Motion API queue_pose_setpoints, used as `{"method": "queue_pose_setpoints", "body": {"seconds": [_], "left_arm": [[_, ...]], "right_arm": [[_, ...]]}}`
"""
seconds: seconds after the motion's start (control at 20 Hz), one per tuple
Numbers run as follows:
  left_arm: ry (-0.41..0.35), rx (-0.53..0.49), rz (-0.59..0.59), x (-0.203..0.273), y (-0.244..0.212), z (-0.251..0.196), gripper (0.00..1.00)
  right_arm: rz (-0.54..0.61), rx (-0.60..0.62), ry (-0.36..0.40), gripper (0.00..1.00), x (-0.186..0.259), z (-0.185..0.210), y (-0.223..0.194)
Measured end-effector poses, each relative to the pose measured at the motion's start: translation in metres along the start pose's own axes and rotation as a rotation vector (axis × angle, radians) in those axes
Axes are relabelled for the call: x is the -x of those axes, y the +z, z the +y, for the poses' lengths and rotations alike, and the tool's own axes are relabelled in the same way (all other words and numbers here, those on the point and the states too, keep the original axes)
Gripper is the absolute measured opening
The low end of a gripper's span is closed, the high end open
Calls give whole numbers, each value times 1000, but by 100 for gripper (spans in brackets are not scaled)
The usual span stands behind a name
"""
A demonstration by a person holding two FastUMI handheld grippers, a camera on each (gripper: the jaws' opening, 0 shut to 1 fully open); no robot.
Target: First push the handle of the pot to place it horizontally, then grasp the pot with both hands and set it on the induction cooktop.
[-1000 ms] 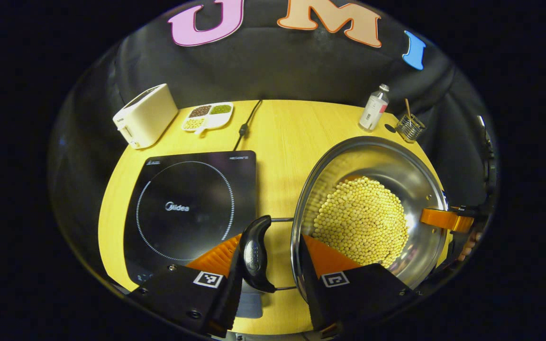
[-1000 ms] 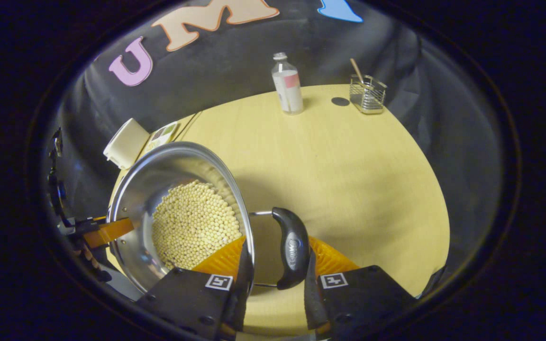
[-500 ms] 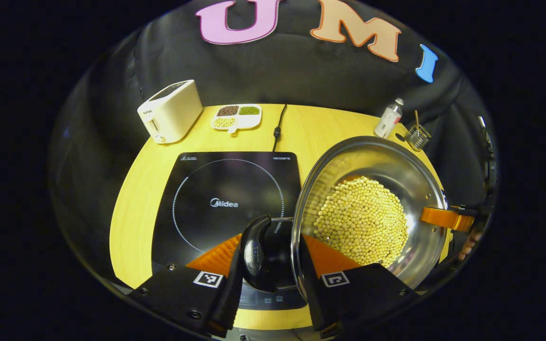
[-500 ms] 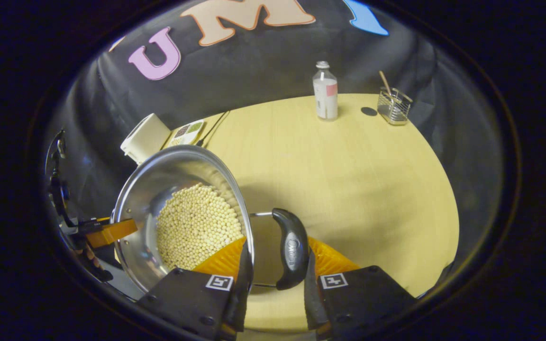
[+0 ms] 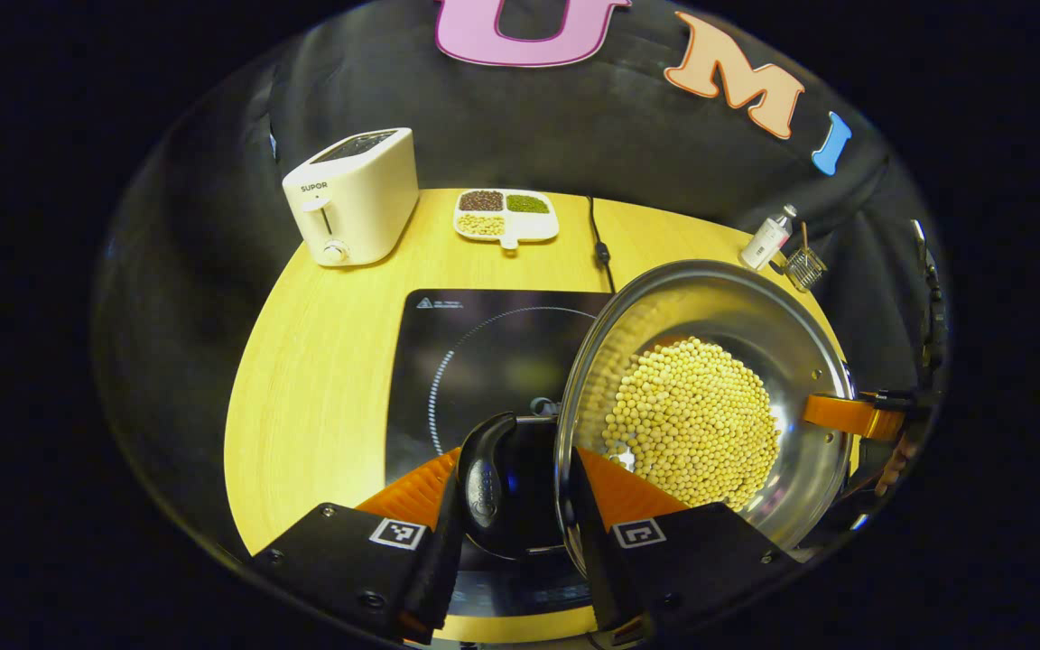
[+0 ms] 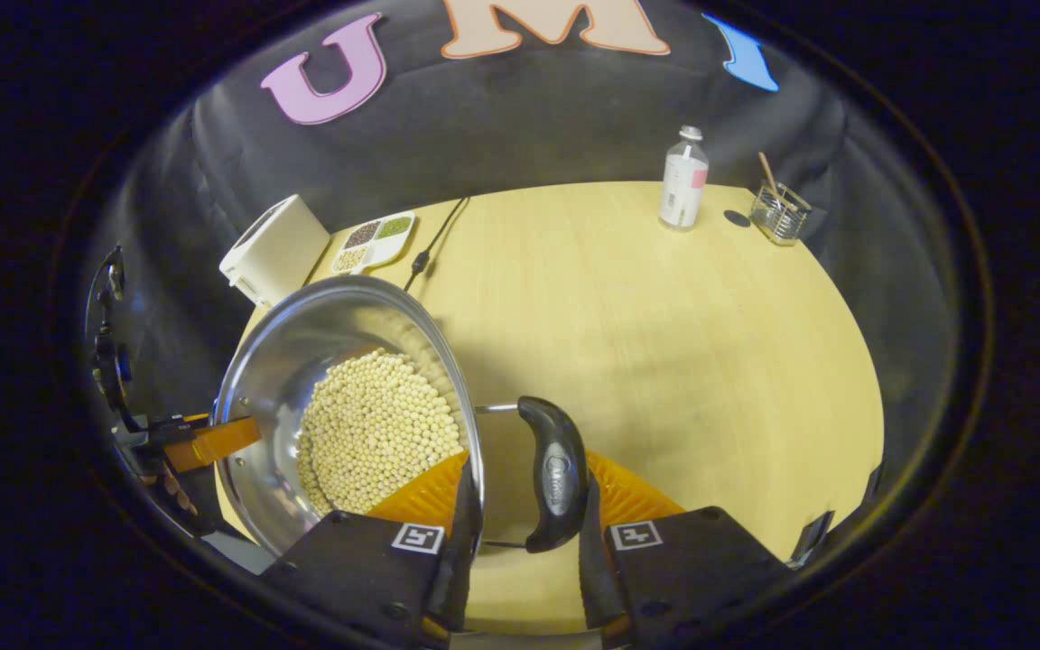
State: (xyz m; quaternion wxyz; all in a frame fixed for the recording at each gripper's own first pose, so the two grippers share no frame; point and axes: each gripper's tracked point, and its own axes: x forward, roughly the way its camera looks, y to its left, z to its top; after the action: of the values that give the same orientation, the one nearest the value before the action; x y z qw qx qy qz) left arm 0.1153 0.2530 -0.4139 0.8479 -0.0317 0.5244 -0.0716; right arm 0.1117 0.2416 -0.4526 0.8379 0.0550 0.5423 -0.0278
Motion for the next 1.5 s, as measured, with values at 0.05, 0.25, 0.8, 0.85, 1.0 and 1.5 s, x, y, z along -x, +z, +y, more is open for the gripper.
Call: {"method": "queue_pose_setpoints", "body": {"seconds": [0.05, 0.25, 0.8, 0.85, 1.0, 1.5], "left_arm": [[-4, -4, 4, -2, 1, 10, 62], [-18, -4, 14, -10, 5, 41, 61], [26, -117, -64, -24, 40, 84, 60], [31, -126, -69, -24, 42, 86, 60], [34, -127, -90, -26, 45, 90, 60], [14, 11, -84, -12, 14, 86, 84]], "right_arm": [[12, -3, -9, 52, -3, 11, -3], [35, -6, -31, 52, -14, 41, -4], [62, -48, -32, 47, -42, 87, 5], [64, -54, -31, 46, -43, 90, 5], [67, -67, -22, 47, -48, 93, 5], [108, -154, 30, 82, -39, 86, -24]]}}
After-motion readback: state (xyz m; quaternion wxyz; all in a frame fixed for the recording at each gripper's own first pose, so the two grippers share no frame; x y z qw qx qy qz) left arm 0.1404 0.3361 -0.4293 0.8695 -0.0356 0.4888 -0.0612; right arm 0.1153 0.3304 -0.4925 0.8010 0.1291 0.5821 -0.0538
